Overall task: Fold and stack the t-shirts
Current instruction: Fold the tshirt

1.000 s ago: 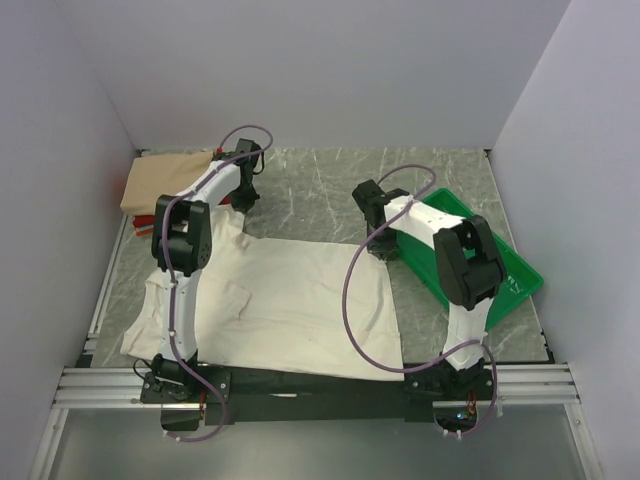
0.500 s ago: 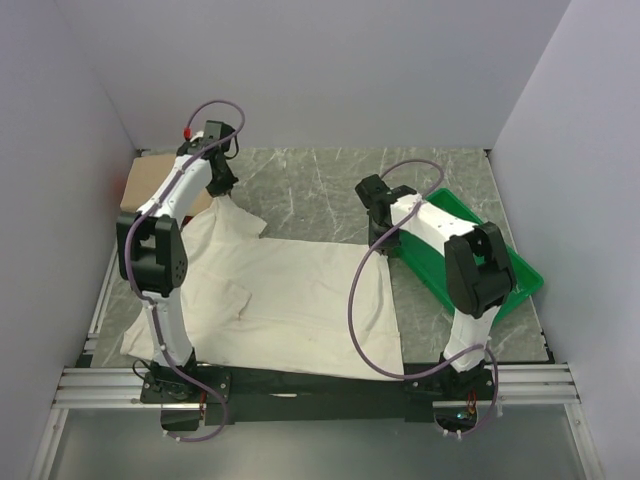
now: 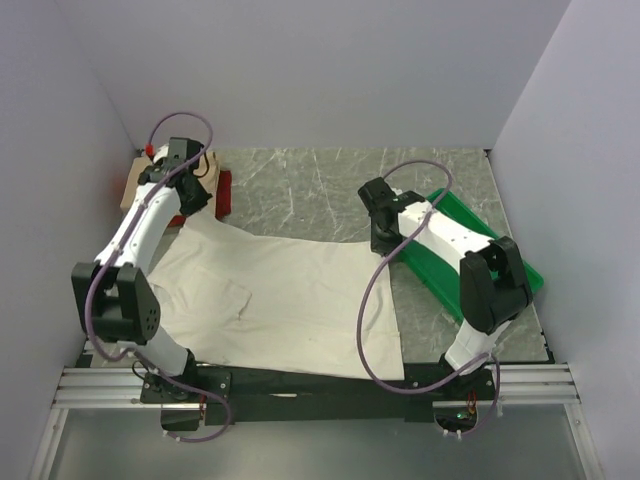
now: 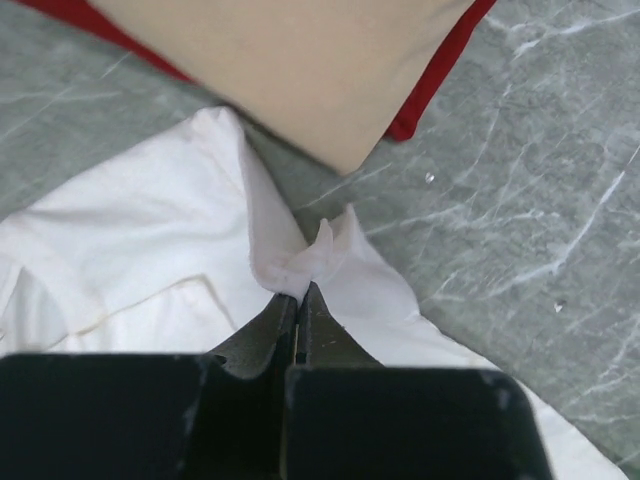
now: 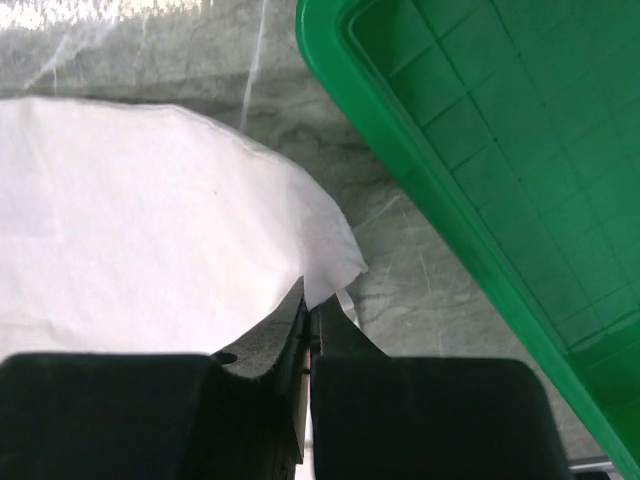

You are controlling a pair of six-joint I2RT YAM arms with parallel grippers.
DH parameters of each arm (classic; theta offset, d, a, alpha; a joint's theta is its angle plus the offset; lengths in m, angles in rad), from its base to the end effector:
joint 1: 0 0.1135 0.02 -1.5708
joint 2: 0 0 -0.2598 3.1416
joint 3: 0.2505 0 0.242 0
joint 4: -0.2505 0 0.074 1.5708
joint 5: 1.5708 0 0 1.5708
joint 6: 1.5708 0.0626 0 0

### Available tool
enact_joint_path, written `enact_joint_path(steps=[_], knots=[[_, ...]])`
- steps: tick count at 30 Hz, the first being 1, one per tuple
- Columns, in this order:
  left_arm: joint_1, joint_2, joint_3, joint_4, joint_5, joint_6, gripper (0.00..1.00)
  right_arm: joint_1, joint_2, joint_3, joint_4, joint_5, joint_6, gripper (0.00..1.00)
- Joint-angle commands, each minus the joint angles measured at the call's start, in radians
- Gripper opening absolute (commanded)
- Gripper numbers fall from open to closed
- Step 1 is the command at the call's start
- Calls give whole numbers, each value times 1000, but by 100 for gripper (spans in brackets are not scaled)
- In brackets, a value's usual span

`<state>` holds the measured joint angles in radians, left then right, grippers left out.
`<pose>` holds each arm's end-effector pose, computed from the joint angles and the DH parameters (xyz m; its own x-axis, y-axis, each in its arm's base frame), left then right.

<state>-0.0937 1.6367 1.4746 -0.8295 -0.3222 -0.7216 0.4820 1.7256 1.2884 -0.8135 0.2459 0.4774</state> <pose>0.3515 -0.0131 0.2825 -0.5702 -0.5758 -0.5860 -0.6133 0.7729 -0.1626 0.3085 0.1442 0.1974 -0.9224 0.0204 -0.3857 0.0474 0.9970 -0.0607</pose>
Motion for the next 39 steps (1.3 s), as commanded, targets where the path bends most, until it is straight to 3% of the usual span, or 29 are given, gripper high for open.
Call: enact_joint_path(steps=[1,16,39], knots=[[17,-118,-68,-2,-37,-30,0,13,-81,-35,20,26,-10,0],[41,-454,-252,-157,-78,-116,0,86,-187,-136,-6,76,-3,0],[45,-667,-349,-382,-213,-280,0,190,-259,-244,-139,213,156,0]])
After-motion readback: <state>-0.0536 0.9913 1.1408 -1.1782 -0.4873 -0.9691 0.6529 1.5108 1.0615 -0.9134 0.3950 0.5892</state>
